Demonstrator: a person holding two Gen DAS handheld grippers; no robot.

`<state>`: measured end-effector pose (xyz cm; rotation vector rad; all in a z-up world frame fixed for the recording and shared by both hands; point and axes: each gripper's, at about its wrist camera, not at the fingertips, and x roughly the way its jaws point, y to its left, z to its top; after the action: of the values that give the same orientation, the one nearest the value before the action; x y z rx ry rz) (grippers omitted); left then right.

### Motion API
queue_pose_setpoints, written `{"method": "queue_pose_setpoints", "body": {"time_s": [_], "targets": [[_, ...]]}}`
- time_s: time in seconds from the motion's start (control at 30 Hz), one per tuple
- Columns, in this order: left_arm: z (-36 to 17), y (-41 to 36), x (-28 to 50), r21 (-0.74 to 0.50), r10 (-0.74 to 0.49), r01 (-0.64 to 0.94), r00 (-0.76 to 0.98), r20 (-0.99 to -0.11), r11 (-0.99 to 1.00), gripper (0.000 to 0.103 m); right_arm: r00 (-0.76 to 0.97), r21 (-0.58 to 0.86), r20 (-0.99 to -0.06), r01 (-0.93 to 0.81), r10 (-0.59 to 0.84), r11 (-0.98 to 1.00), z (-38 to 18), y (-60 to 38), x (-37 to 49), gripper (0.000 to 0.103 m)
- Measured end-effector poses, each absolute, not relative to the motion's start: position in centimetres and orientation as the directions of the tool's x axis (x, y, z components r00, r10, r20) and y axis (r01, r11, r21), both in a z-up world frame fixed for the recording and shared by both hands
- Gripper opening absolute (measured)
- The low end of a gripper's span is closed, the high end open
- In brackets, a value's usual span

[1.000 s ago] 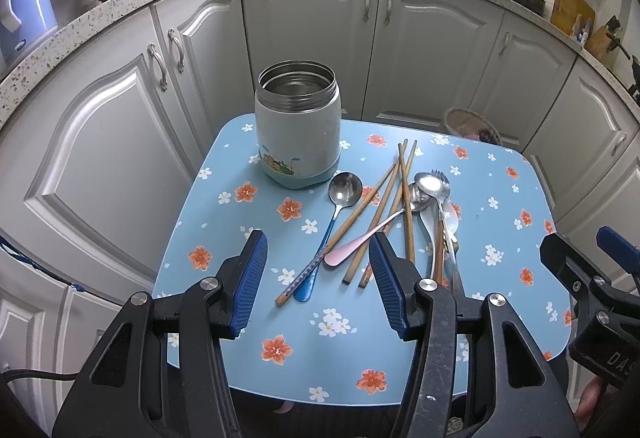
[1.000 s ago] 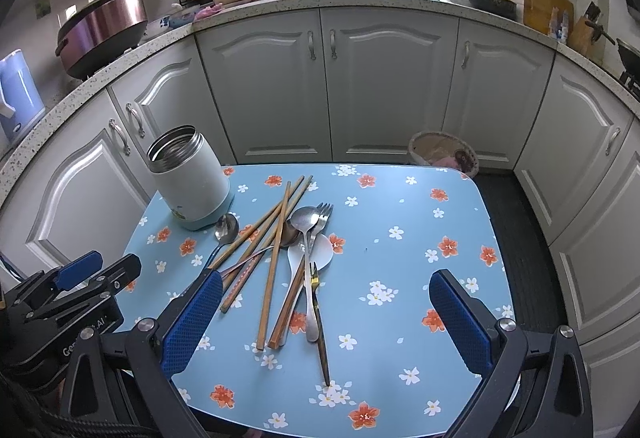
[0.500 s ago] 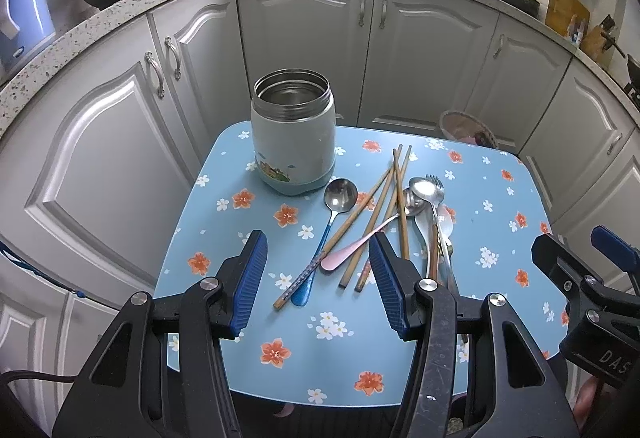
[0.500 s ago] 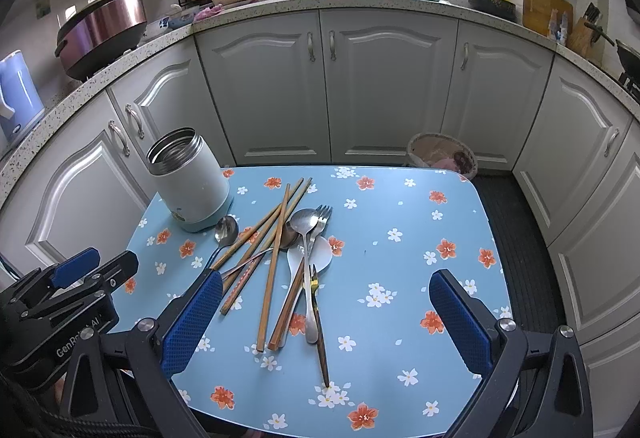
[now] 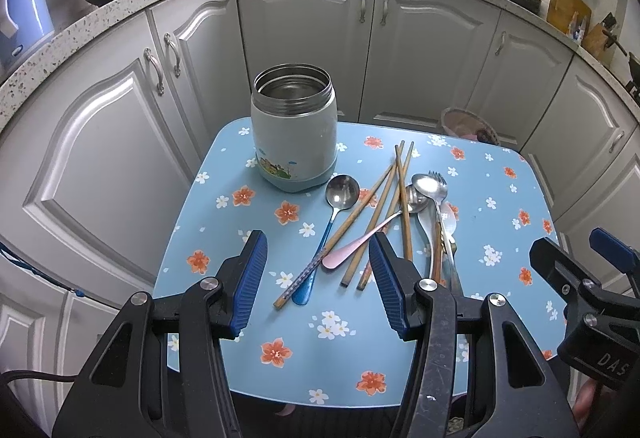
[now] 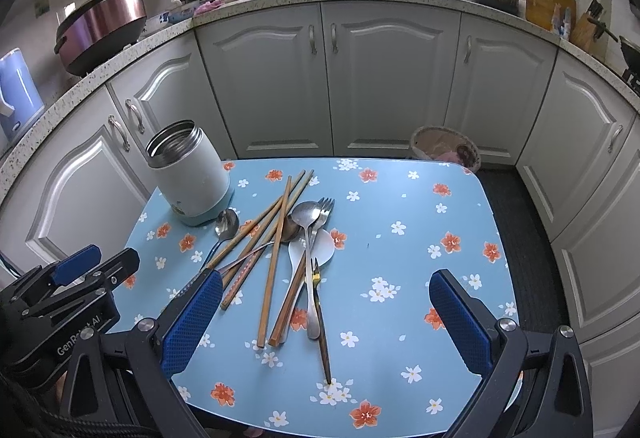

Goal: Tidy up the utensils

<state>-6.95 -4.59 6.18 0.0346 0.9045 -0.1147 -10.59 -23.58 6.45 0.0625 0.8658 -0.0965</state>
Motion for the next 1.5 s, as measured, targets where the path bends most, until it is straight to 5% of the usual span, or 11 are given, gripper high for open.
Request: {"method": "queue_pose_setpoints", "body": {"time_s": [0.73, 1.0, 1.17, 1.5], "targets": [[4.3, -3.6, -5.3, -0.038, -0.106, 0.133, 0.55, -0.828, 0.99, 0.053, 0.589, -0.016, -0.807, 0.05, -0.042, 0.999, 4.0, -24.7, -9.1, 0.101], [2.5, -2.3, -2.9, -0.119, -0.171, 0.138, 0.478, -0.861, 0.983, 0.053, 0.55, 0.079, -0.832, -0.004, 0.069, 0.997, 1.6, -26.4, -6.7, 0.073], [1.4, -1.9, -1.3, -0.139, -0.183, 0.13, 0.442, -0.878, 0.982, 0.053, 0.513, 0.146, -0.846, -0.038, 0.145, 0.989, -0.2, -26.2, -3.9, 0.045], [-1.4, -2.3, 1.8, -0.156, -0.201, 0.149, 0.369, -0.907, 0.976, 0.053, 0.462, 0.179, -0.864, -0.091, 0.201, 0.98, -2.8, -24.5, 0.6, 0.043]]}}
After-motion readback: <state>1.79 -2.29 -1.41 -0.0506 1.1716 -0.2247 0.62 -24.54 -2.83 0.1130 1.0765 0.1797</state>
